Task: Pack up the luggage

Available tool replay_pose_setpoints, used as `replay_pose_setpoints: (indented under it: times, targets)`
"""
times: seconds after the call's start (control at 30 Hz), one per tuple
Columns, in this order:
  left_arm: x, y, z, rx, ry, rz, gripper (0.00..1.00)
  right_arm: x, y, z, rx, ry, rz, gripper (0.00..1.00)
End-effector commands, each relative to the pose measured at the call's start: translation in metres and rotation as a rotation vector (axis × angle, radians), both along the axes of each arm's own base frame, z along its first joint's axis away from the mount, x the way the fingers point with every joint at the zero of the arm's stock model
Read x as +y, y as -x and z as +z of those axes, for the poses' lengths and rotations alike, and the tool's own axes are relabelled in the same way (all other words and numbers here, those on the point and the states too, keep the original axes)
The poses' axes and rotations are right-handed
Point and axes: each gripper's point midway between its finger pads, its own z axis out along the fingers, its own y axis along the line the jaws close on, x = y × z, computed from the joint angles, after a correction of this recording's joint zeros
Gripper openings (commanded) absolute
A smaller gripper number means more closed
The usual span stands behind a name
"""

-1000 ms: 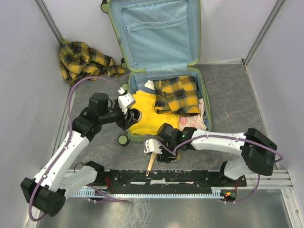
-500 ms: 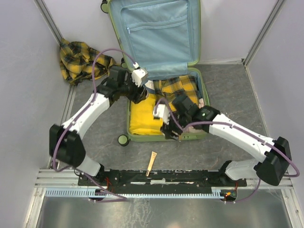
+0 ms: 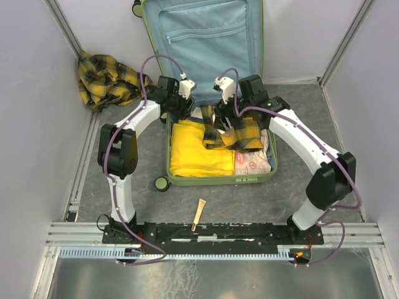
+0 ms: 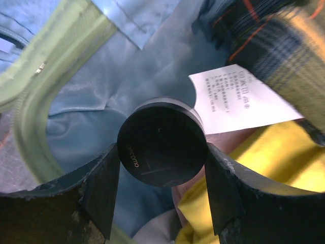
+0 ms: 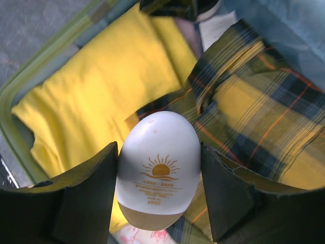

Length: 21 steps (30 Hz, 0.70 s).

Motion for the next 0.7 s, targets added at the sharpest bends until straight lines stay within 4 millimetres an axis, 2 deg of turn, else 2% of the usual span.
replay_pose_setpoints:
  times: [0.0,0.13,0.3,0.43,0.53,0.67]
  targets:
    - [0.001,-0.019,0.003,-0.028,0.007,0.027,0.54,0.018,-0.040,0.043,-0.095,-0.139,-0.041,0.40]
    - [-0.003,-0.016,0.002,-0.001,0.047,0.011,0.75,0.031,-0.063,0.049,-0.104,-0.179,-0.063,0.40]
    - [-0.005,-0.008,0.034,-0.029,0.128,-0.015,1.00,0.043,-0.087,0.047,-0.108,-0.208,-0.089,0.40]
    - [0.009,0.005,0.070,-0.060,0.204,0.021,0.99,0.052,-0.107,0.041,-0.109,-0.223,-0.117,0.40]
    - [0.034,0.014,0.095,-0.110,0.257,0.094,0.99,0.059,-0.122,0.034,-0.100,-0.241,-0.144,0.40]
    - [0.068,0.037,0.117,-0.164,0.281,0.170,0.99,0.072,-0.145,0.021,-0.087,-0.259,-0.171,0.40]
